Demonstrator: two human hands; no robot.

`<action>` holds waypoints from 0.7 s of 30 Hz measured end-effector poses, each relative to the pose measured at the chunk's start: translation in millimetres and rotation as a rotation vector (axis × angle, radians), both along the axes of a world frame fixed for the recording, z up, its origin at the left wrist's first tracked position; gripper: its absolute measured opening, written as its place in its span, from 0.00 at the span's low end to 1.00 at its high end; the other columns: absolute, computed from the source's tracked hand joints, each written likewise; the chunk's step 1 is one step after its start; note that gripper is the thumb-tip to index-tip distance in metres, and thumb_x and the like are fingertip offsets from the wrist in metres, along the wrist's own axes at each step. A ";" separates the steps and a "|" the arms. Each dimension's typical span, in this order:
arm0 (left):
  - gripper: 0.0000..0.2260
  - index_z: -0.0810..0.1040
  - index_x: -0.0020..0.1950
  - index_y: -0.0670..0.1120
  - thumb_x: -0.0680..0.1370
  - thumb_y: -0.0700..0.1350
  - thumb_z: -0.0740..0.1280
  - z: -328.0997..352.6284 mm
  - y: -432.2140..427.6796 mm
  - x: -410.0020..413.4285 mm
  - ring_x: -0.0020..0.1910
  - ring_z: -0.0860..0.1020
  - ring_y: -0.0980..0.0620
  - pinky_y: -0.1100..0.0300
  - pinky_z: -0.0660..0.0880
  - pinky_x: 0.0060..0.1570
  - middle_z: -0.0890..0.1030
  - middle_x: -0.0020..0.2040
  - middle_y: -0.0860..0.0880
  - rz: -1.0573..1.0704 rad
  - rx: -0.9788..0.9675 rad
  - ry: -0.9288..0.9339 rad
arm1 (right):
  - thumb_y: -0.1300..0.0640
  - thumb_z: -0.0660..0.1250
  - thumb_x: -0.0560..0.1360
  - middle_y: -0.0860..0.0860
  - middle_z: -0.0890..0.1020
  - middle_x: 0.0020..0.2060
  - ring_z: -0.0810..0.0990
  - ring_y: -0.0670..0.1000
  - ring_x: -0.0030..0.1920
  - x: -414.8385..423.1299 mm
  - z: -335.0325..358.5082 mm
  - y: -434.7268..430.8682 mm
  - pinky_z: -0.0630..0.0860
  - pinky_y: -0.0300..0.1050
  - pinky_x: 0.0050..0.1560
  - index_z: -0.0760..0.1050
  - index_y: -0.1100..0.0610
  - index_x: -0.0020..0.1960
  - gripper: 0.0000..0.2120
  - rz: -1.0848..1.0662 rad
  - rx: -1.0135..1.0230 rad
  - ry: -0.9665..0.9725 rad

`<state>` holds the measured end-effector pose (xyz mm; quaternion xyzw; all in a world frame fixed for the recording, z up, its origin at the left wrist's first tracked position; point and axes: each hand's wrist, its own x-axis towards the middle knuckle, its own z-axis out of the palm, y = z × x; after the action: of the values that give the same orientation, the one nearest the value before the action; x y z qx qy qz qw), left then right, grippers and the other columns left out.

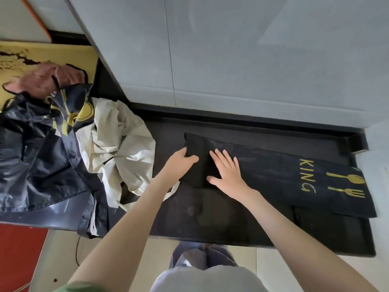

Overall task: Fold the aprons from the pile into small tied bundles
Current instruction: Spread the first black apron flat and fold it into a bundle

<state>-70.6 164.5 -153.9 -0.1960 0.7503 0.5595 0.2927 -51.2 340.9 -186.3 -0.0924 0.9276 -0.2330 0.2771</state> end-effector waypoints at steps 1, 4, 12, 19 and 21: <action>0.08 0.77 0.56 0.50 0.78 0.45 0.63 4.4 4.1 -2.0 0.54 0.78 0.51 0.52 0.74 0.60 0.79 0.55 0.51 -0.053 -0.027 0.054 | 0.49 0.58 0.81 0.46 0.50 0.78 0.41 0.50 0.78 -3.5 7.3 -5.4 0.36 0.53 0.75 0.53 0.50 0.78 0.28 -0.161 -0.155 -0.093; 0.13 0.73 0.62 0.46 0.80 0.48 0.62 17.8 18.9 -5.3 0.59 0.70 0.55 0.60 0.67 0.60 0.66 0.62 0.55 -0.216 -0.068 0.158 | 0.40 0.51 0.81 0.46 0.69 0.71 0.61 0.51 0.75 -15.0 32.3 -13.8 0.52 0.53 0.76 0.71 0.49 0.70 0.23 -0.723 -0.747 -0.508; 0.20 0.70 0.69 0.47 0.85 0.51 0.45 16.7 45.3 3.0 0.67 0.67 0.57 0.55 0.61 0.72 0.70 0.68 0.51 -0.232 0.115 0.411 | 0.48 0.66 0.77 0.52 0.83 0.54 0.80 0.52 0.57 -16.8 34.0 10.2 0.74 0.52 0.63 0.78 0.54 0.59 0.14 -0.994 -0.933 -0.539; 0.22 0.46 0.79 0.53 0.84 0.51 0.45 -27.8 48.8 8.1 0.77 0.41 0.53 0.57 0.39 0.74 0.47 0.79 0.51 -0.581 -0.421 0.559 | 0.56 0.58 0.81 0.61 0.78 0.56 0.77 0.59 0.57 2.8 13.9 19.8 0.74 0.55 0.58 0.71 0.64 0.61 0.14 -0.784 -0.409 -0.226; 0.24 0.41 0.78 0.52 0.84 0.52 0.45 -37.8 51.2 8.3 0.77 0.38 0.52 0.55 0.37 0.74 0.42 0.79 0.50 -0.751 -0.569 0.571 | 0.57 0.58 0.81 0.57 0.79 0.48 0.79 0.55 0.46 3.9 12.9 20.4 0.77 0.51 0.47 0.68 0.61 0.60 0.11 -0.652 -0.302 -0.120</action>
<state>-62.3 215.7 -191.7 0.1732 0.9398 0.2227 0.1926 -47.2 361.3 -173.4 0.1823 0.8454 -0.4485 0.2256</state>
